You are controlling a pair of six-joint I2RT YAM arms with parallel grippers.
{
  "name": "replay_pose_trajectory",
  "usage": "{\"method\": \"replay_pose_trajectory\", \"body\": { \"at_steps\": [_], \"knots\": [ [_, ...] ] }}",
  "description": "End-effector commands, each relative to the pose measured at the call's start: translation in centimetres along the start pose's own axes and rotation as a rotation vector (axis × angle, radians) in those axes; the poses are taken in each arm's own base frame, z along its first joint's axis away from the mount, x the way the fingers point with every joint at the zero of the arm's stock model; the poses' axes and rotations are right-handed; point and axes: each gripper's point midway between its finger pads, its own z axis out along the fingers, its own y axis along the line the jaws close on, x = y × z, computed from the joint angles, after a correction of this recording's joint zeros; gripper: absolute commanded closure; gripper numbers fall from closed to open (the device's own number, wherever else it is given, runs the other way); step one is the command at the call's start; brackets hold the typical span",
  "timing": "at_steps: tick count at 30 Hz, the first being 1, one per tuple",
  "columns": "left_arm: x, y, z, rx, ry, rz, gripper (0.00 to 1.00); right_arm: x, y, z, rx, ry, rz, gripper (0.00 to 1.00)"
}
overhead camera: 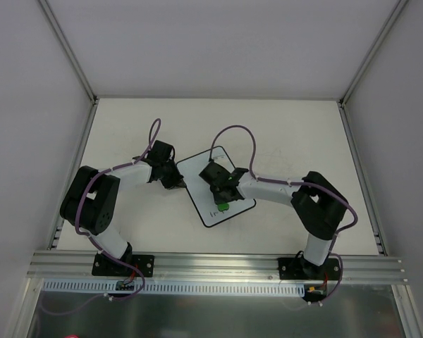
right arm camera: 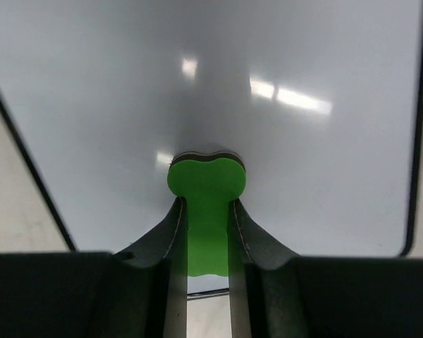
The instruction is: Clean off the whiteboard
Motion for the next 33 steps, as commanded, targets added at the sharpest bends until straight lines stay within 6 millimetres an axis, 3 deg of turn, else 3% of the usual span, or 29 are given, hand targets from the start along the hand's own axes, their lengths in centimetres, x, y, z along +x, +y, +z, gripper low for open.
{"method": "replay_pose_trajectory", "body": {
  "at_steps": [1, 4, 7, 11, 15, 23, 28, 31, 33],
  "knots": [
    [3.8, 7.2, 0.6, -0.255, 0.126, 0.006, 1.00, 3.5, -7.6, -0.6, 0.221, 0.093, 0.058, 1.00],
    [3.8, 7.2, 0.6, -0.255, 0.126, 0.006, 1.00, 3.6, -9.2, -1.0, 0.228, 0.097, 0.114, 1.00],
    [3.7, 7.2, 0.6, -0.255, 0.124, 0.005, 1.00, 3.5, -8.6, -0.8, 0.215, 0.104, 0.085, 1.00],
    [3.8, 7.1, 0.6, -0.250, 0.125, 0.005, 1.00, 2.6, -5.0, -0.4, 0.131, 0.083, 0.022, 1.00],
    [3.8, 7.1, 0.6, -0.250, 0.127, 0.000, 1.00, 1.7, 0.5, -1.0, 0.023, 0.044, -0.076, 1.00],
    [4.0, 6.8, 0.6, -0.242, 0.132, -0.001, 1.00, 2.2, 7.5, -1.4, -0.109, 0.050, -0.225, 1.00],
    [4.1, 6.9, 0.6, -0.246, 0.132, -0.003, 1.00, 3.0, 7.1, -1.2, -0.084, 0.052, -0.239, 1.00],
    [4.0, 6.9, 0.6, -0.248, 0.133, -0.002, 1.00, 3.2, 5.7, -1.3, -0.052, 0.051, -0.224, 1.00],
    [4.0, 6.9, 0.7, -0.248, 0.132, 0.002, 1.00, 3.5, 3.8, -1.3, -0.001, 0.059, -0.192, 1.00]
  ]
}}
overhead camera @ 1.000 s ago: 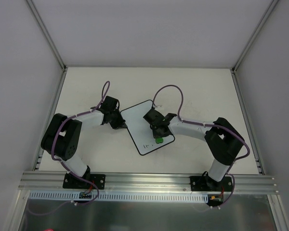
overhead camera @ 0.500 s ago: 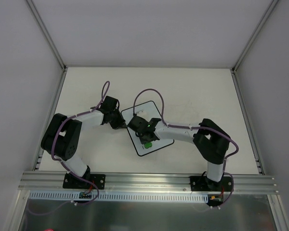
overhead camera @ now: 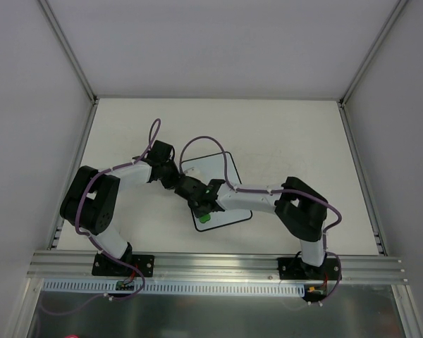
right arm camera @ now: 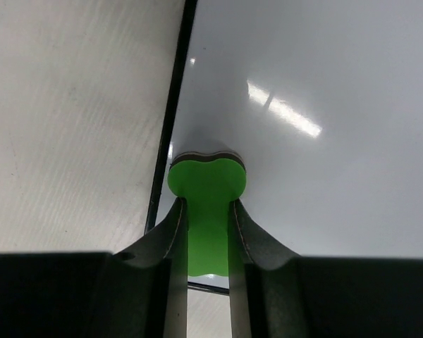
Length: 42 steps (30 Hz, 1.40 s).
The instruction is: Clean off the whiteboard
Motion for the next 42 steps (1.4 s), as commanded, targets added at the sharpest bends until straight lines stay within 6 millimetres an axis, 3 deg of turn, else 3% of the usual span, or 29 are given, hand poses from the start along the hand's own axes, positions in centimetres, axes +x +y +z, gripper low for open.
{"method": "replay_pose_trajectory", "body": {
  "at_steps": [1, 3, 9, 11, 14, 16, 19, 24, 29, 33, 38, 41, 42],
  "knots": [
    [3.9, 7.0, 0.7, -0.252, 0.125, 0.004, 1.00, 2.2, -3.8, -0.5, 0.102, 0.058, 0.038, 1.00],
    [3.8, 7.2, 0.7, -0.258, 0.121, 0.003, 1.00, 3.4, -6.4, -0.7, 0.168, 0.093, 0.062, 1.00],
    [3.8, 7.4, 0.8, -0.265, 0.124, 0.003, 1.00, 4.9, -11.1, -2.1, 0.265, 0.126, 0.145, 1.00],
    [3.7, 7.4, 0.8, -0.262, 0.123, 0.003, 1.00, 5.7, -12.1, -2.0, 0.278, 0.151, 0.174, 1.00],
    [3.7, 7.4, 0.7, -0.262, 0.123, 0.001, 1.00, 5.2, -12.8, -1.9, 0.286, 0.145, 0.200, 1.00],
    [3.8, 7.4, 0.8, -0.261, 0.124, 0.000, 1.00, 4.6, -12.4, -1.9, 0.274, 0.130, 0.181, 1.00],
    [3.9, 7.2, 0.8, -0.257, 0.130, -0.005, 1.00, 2.8, -10.4, -1.9, 0.212, 0.070, 0.151, 1.00],
    [4.0, 6.9, 0.9, -0.251, 0.133, -0.006, 1.00, 0.0, -4.9, -1.5, 0.069, 0.000, 0.117, 1.00],
    [4.2, 6.6, 1.0, -0.246, 0.135, -0.006, 1.00, -0.3, -1.0, -0.4, 0.020, 0.012, 0.023, 1.00],
    [4.3, 6.6, 1.0, -0.248, 0.137, -0.008, 1.00, -0.5, 0.6, -0.1, -0.010, 0.015, -0.026, 1.00],
    [4.2, 6.6, 1.1, -0.248, 0.138, -0.003, 1.00, -0.2, 0.4, 0.4, 0.010, 0.023, -0.032, 1.00],
    [4.2, 6.7, 1.1, -0.251, 0.135, 0.002, 1.00, 0.5, -1.9, 0.2, 0.094, 0.029, -0.003, 1.00],
    [4.2, 6.8, 1.0, -0.251, 0.134, 0.003, 1.00, 0.9, -3.5, 0.3, 0.145, 0.040, 0.017, 1.00]
  ]
}}
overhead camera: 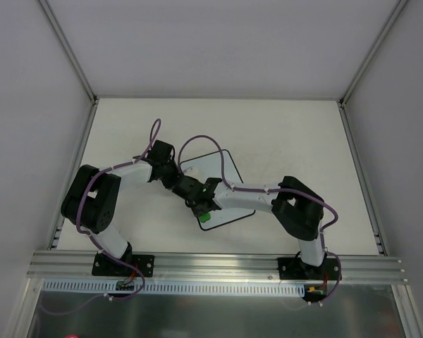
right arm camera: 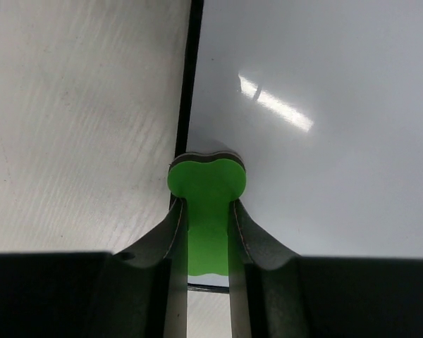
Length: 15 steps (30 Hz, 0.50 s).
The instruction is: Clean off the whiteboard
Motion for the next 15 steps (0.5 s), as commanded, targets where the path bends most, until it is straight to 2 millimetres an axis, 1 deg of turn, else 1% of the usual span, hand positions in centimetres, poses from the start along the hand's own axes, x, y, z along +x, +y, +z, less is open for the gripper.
{"method": "replay_pose_trajectory", "body": {
  "at_steps": [1, 2, 3, 4, 5, 6, 7, 8, 9, 10, 11, 12, 14, 15],
  "knots": [
    [3.6, 7.1, 0.9, -0.264, 0.101, 0.001, 1.00, 1.6, -4.3, 0.2, 0.155, 0.041, 0.040, 1.00],
    [3.7, 7.3, 0.8, -0.268, 0.102, 0.002, 1.00, 2.2, -5.5, -0.2, 0.191, 0.057, 0.061, 1.00],
    [3.7, 7.3, 0.8, -0.269, 0.102, 0.004, 1.00, 2.3, -6.9, -0.3, 0.227, 0.060, 0.089, 1.00],
    [3.7, 7.4, 0.8, -0.271, 0.101, 0.004, 1.00, 3.7, -8.3, -0.1, 0.258, 0.093, 0.103, 1.00],
    [3.6, 7.4, 0.8, -0.270, 0.102, 0.004, 1.00, 3.9, -8.9, -0.7, 0.258, 0.088, 0.145, 1.00],
    [3.6, 7.5, 0.8, -0.272, 0.101, 0.001, 1.00, 4.1, -10.0, -0.7, 0.268, 0.098, 0.184, 1.00],
    [3.5, 7.6, 0.8, -0.272, 0.101, 0.001, 1.00, 5.4, -11.1, -0.7, 0.290, 0.120, 0.196, 1.00],
    [3.5, 7.6, 0.8, -0.272, 0.099, 0.000, 1.00, 5.6, -11.8, -0.9, 0.300, 0.121, 0.213, 1.00],
    [3.5, 7.7, 0.8, -0.273, 0.100, -0.001, 1.00, 5.4, -12.8, -1.3, 0.309, 0.107, 0.256, 1.00],
    [3.5, 7.7, 0.7, -0.272, 0.099, 0.001, 1.00, 5.7, -13.4, -1.5, 0.318, 0.109, 0.278, 1.00],
    [3.5, 7.8, 0.6, -0.273, 0.097, -0.001, 1.00, 6.7, -14.1, -1.3, 0.328, 0.125, 0.298, 1.00],
    [3.4, 7.9, 0.6, -0.274, 0.095, -0.001, 1.00, 6.7, -14.7, -1.3, 0.312, 0.133, 0.345, 1.00],
    [3.4, 8.0, 0.6, -0.277, 0.094, -0.004, 1.00, 7.4, -15.1, -0.7, 0.288, 0.143, 0.386, 1.00],
    [3.5, 7.9, 0.6, -0.275, 0.097, -0.004, 1.00, 7.3, -15.3, -0.7, 0.289, 0.141, 0.399, 1.00]
  ]
}}
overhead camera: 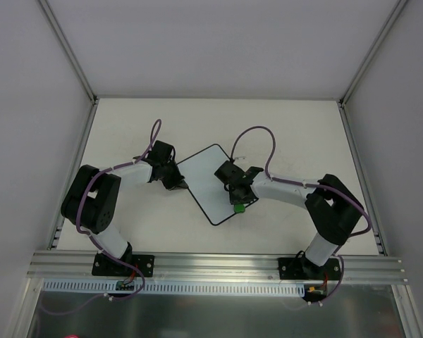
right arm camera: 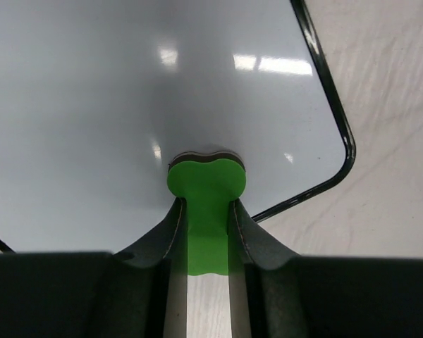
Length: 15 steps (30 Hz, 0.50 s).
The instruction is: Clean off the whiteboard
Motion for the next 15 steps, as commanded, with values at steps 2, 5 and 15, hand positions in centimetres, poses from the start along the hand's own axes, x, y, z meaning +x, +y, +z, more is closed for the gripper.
{"method": "replay_pose_trajectory", "body": {
  "at_steps": [2, 5, 15],
  "knots": [
    [3.5, 7.9, 0.6, -0.277, 0.098, -0.007, 1.00, 2.0, -2.6, 0.8, 0.071, 0.057, 0.014, 1.00],
    [3.4, 7.7, 0.7, -0.275, 0.100, -0.011, 1.00, 0.4, -0.8, -0.1, 0.034, -0.020, -0.021, 1.00],
    [3.5, 7.8, 0.8, -0.276, 0.103, -0.011, 1.00, -2.3, 7.8, -1.9, -0.104, -0.109, -0.153, 1.00]
  ]
}}
